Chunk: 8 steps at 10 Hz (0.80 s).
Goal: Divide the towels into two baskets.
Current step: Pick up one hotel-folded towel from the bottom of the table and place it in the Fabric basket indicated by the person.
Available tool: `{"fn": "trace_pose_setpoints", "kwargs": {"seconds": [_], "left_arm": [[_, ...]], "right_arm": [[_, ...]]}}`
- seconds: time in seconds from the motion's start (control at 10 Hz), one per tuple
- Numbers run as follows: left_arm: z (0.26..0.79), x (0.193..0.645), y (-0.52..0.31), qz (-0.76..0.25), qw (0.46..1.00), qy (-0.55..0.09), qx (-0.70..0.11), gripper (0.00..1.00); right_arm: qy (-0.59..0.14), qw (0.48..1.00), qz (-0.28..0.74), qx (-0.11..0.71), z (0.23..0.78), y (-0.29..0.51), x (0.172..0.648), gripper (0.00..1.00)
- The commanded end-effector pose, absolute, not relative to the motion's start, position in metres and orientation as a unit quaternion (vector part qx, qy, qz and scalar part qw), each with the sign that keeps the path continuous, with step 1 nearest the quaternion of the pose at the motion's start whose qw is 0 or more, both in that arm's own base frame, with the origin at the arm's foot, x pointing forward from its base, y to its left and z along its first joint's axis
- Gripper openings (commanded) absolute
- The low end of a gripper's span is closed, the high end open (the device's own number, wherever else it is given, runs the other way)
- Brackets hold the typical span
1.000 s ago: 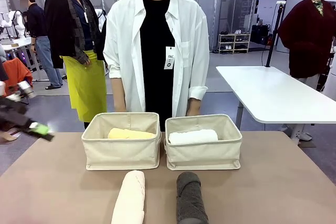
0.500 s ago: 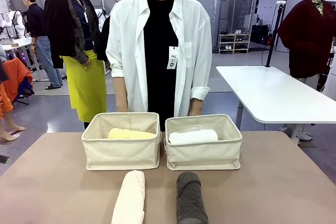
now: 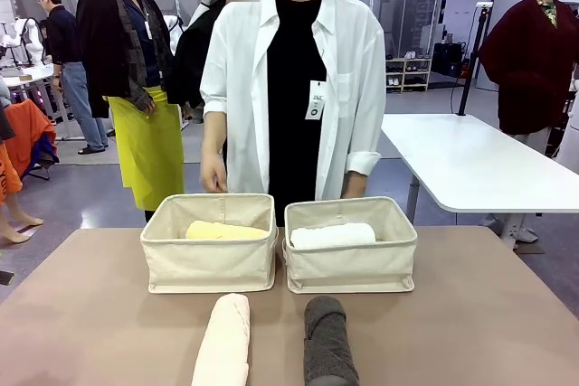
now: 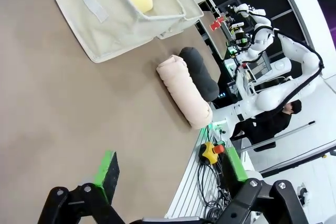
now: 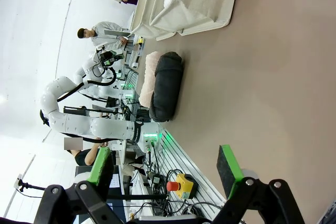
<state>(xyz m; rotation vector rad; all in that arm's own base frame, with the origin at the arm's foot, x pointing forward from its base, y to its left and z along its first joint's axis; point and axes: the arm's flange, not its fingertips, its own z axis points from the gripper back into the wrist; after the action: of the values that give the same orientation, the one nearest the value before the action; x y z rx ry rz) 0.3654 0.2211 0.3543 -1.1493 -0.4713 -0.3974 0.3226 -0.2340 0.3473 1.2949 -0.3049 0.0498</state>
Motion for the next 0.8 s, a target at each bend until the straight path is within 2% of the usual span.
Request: {"fn": "trace_pose_setpoints", "kwargs": {"seconds": [0.0, 0.7], "left_arm": [[0.3586, 0.356, 0.2194, -0.184, 0.793, -0.225, -0.536, 1.0], [0.3586, 0.356, 0.2194, -0.184, 0.793, -0.225, -0.536, 1.0]], "right_arm": [[-0.146, 0.786, 0.032, 0.6, 0.3489, -0.2341, 0.3198, 1.0], [-0.146, 0.786, 0.032, 0.6, 0.3489, -0.2341, 0.3198, 1.0]]}}
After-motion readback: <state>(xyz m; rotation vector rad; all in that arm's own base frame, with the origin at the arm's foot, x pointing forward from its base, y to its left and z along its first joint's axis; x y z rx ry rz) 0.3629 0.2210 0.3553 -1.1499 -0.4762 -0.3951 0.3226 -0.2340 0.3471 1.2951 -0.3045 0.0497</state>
